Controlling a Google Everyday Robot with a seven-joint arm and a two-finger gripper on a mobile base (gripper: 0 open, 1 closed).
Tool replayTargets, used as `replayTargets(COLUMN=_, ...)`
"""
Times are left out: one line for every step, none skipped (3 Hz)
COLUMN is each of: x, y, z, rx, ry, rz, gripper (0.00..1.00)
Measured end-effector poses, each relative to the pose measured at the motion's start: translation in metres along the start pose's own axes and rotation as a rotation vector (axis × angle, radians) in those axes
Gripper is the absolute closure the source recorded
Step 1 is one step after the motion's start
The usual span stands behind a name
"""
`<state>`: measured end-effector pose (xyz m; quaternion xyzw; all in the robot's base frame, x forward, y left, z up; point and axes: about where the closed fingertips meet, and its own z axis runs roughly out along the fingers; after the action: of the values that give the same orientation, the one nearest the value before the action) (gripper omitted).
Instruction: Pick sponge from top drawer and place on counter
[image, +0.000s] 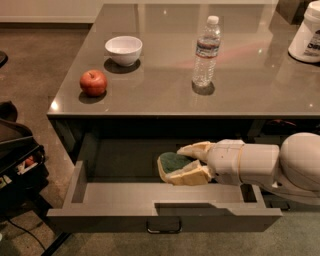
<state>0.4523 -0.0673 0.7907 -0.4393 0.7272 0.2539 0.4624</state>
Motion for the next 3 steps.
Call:
replayTargets(x=0.000, y=0.000, z=0.000, rx=0.000, ry=0.000, rz=0.000, gripper=1.00)
replayTargets(x=-0.017, y=-0.008, z=0.013, rx=-0.057, ry=-0.011, rz=-0.057, gripper=1.00)
replayTargets(x=-0.049, y=-0.029, z=0.024, rx=-0.112, ry=0.006, rz=-0.167, gripper=1.00)
